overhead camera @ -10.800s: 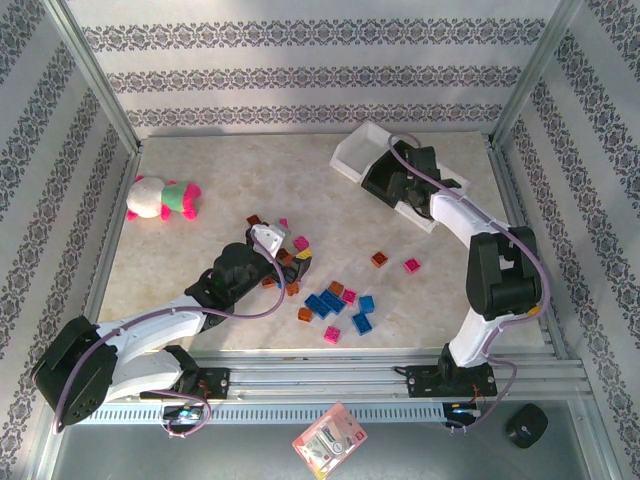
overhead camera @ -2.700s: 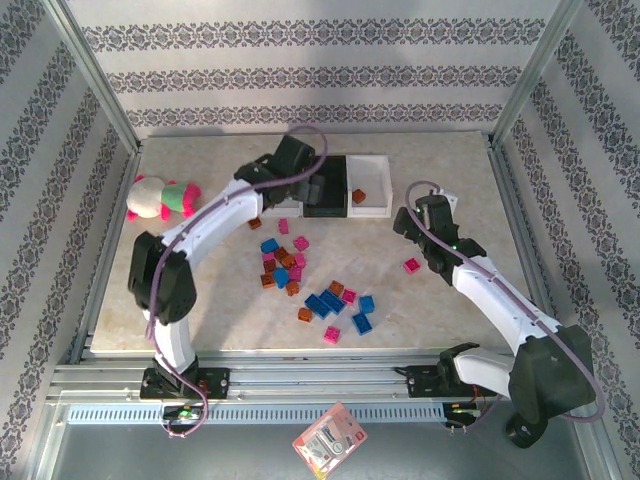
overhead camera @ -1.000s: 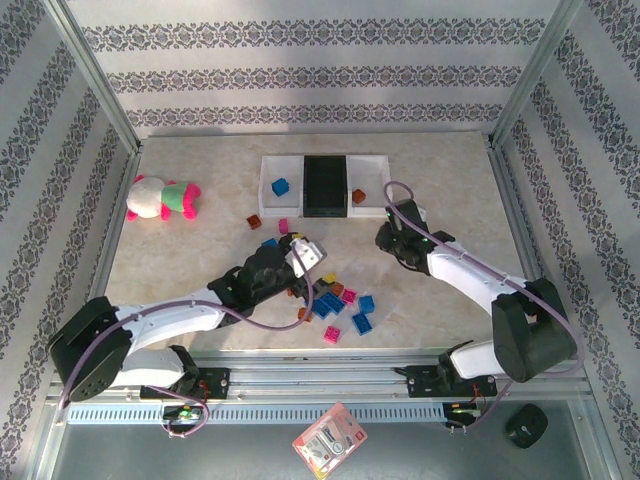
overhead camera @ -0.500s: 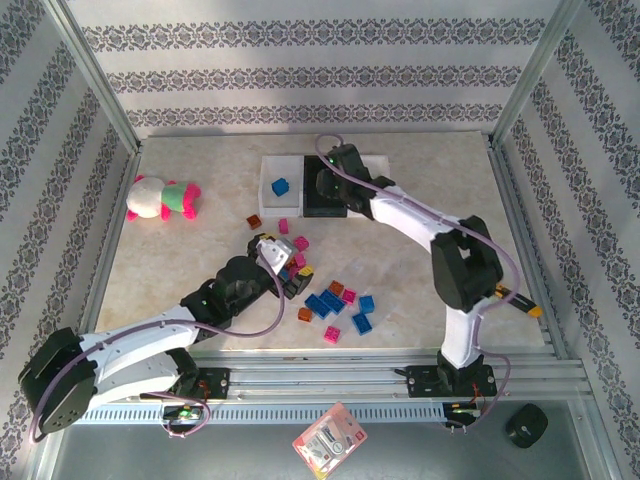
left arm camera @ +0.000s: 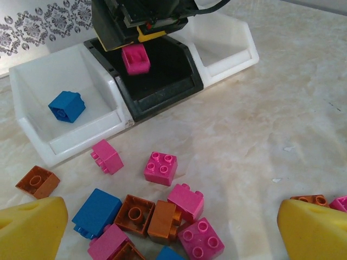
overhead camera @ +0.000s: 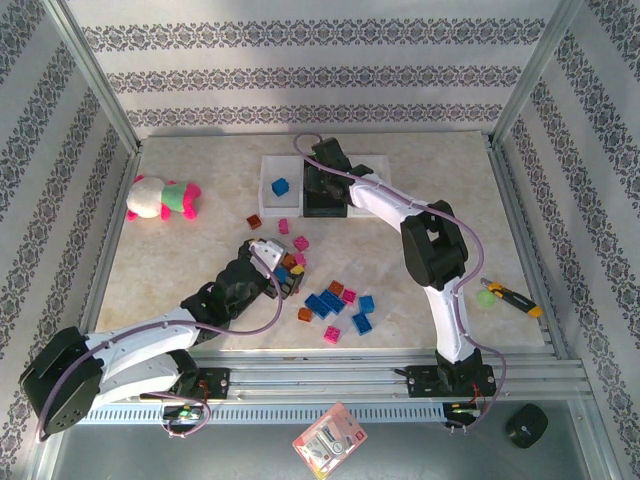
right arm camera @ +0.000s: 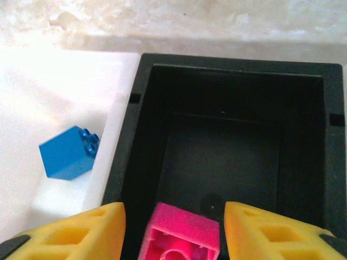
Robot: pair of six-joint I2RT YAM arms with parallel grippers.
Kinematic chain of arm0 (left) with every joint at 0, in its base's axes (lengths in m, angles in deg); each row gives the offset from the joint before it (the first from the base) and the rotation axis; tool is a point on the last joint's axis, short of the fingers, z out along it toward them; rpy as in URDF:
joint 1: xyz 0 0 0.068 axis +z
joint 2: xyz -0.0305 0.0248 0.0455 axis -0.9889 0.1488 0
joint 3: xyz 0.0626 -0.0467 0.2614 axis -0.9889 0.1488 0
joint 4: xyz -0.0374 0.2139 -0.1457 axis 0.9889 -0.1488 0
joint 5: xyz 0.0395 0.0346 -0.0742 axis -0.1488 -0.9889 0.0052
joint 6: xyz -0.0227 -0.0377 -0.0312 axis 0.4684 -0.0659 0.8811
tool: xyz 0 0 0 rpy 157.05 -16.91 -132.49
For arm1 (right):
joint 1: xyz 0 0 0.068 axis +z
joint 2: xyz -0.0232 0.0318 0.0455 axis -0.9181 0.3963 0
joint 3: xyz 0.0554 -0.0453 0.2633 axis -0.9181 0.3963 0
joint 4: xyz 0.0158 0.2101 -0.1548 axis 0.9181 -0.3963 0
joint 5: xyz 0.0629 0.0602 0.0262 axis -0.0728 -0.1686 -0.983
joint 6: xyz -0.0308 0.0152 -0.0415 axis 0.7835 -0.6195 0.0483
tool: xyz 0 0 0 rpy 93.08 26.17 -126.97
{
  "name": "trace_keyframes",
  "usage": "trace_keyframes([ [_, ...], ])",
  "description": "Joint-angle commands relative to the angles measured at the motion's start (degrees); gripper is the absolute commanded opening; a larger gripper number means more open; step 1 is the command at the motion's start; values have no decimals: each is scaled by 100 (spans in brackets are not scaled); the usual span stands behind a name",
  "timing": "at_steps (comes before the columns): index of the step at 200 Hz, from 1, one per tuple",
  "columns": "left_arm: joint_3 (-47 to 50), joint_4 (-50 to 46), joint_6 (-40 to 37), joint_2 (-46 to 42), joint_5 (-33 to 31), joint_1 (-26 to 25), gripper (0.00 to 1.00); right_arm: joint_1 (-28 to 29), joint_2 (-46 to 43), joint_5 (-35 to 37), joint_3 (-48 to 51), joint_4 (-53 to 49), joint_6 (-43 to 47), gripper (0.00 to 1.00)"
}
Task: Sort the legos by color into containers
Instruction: Place the lego in the container.
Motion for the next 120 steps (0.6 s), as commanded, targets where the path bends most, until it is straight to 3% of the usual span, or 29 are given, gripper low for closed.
trace_keyframes([
  [1,-128,152,328,50,-148,180,99,-57,-475,172,-40,-5,238,64],
  [48,-979,-1322,1839,490,-480,944,99,-13,-2086,-276,1773,945,363,82],
  [102,-2275,-3101,3238,1629,-533,1545,100,252,-4249,-877,4167,1850,1277,86],
  [120,-2702,-3523,3669,2098,-527,1692,95,364,-4846,-1059,4703,1897,1516,86],
])
